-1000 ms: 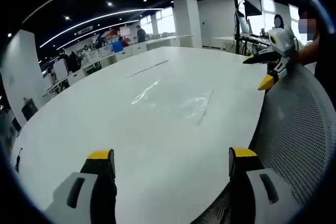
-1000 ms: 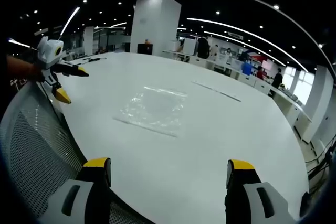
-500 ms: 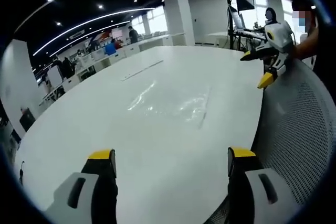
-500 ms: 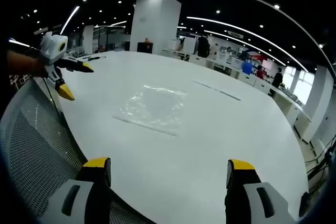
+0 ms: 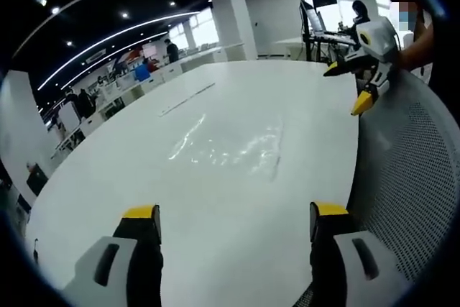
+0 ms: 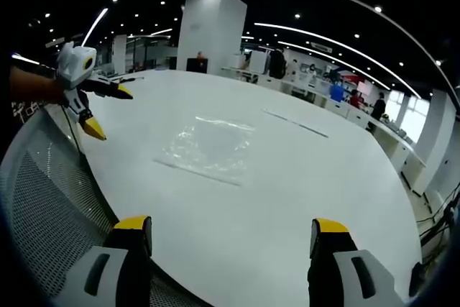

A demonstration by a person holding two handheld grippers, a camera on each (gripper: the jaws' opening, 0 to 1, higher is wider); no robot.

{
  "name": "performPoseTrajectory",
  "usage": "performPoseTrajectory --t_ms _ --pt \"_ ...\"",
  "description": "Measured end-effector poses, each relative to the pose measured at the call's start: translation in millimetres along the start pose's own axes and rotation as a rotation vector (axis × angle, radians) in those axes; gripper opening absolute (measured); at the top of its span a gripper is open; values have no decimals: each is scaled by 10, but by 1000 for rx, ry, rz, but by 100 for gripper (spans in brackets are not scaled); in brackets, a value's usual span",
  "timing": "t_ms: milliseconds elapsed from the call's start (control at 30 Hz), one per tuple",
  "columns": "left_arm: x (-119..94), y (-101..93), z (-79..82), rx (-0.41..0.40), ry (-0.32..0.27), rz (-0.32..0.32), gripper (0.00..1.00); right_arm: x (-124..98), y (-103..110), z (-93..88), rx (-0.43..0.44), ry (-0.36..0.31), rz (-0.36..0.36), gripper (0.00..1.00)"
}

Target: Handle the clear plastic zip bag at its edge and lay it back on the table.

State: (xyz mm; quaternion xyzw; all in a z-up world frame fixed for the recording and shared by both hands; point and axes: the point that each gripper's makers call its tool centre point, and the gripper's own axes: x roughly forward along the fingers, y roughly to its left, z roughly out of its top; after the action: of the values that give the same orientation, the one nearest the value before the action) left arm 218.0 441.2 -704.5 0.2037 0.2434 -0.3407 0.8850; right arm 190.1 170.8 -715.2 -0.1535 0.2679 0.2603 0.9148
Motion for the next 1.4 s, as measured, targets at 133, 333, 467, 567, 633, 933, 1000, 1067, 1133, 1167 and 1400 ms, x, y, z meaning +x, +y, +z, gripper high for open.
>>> performPoseTrajectory --t_ms 133,333,467,567,633,933,1000,1067,1133,1167,1400 --pt "49 -23 36 14 2 -13 84 3 2 -5 -1 2 2 91" --pt "125 -57 57 28 12 -34 82 9 2 -13 -1 5 4 91" --pt "201 -64 78 37 15 -47 81 10 -1 -15 0 6 4 91" --pt "249 -82 103 47 19 -59 79 9 1 -18 0 9 4 90" --pt "268 -91 112 52 21 -63 78 9 -1 -22 0 11 4 90" --pt "407 -151 154 76 26 -97 77 7 -5 -35 0 17 2 89" --pt "420 -165 160 79 27 -103 77 6 -4 -34 1 16 3 89" --pt "432 -175 160 85 31 -108 76 5 -6 -36 0 17 2 89" --pt "442 -183 160 89 35 -114 76 5 -9 -32 3 15 0 89" --pt "447 -183 161 91 36 -115 75 4 -10 -32 3 15 0 89" --pt "531 -206 192 100 39 -126 71 3 -2 -34 -2 19 3 88"
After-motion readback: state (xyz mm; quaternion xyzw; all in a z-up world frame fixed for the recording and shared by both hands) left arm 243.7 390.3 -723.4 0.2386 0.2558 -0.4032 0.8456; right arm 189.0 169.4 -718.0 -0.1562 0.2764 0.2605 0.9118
